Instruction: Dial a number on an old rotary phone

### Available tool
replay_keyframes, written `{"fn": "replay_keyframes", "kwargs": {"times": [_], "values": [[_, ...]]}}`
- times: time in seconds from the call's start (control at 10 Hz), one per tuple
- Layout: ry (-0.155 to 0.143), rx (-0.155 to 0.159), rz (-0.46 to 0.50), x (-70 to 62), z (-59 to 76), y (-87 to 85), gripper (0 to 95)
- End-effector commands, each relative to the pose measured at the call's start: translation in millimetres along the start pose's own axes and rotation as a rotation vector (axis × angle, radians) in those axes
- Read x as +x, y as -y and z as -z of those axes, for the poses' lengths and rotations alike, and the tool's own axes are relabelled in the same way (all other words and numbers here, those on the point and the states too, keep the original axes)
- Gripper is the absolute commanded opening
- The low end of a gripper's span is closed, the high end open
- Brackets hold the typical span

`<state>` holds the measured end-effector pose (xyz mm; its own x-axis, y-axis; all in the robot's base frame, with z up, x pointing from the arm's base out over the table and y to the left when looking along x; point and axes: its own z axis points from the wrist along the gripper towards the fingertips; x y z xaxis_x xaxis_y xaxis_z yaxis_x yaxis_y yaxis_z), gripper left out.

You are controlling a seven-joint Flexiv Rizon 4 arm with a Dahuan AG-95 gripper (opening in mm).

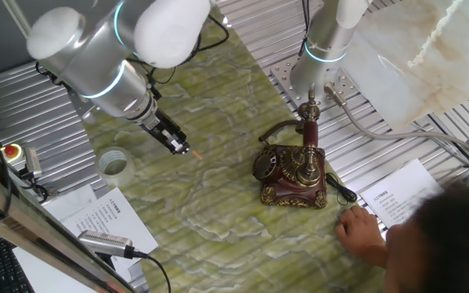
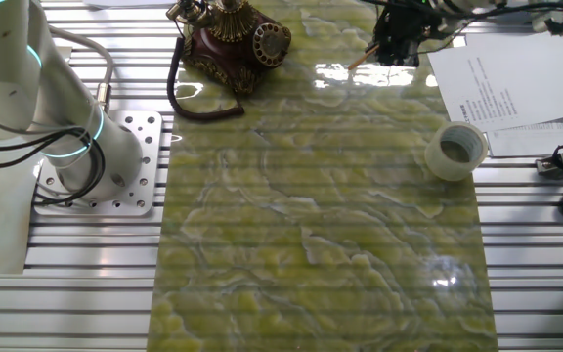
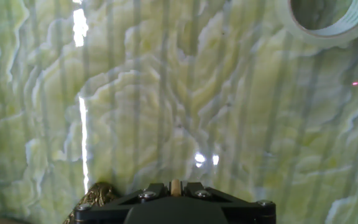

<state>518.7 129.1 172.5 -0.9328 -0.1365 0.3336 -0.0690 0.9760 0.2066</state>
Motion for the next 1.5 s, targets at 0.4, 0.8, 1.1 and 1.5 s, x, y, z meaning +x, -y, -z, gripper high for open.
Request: {"fn": "replay_keyframes", "kwargs": {"times": [0.4,0.8,1.1,1.5], "values": [[0.063,0.049,0.075,-1.3,-0.5,0.4,0.0],[0.027,0.044,0.100,9.1,-9.4,-12.7,0.0],[0.022,0.038,0.095,31.2,-14.6,-28.3,0.0],[0.023,0.036,0.090,63.1,-25.6,-51.5,0.0]]}}
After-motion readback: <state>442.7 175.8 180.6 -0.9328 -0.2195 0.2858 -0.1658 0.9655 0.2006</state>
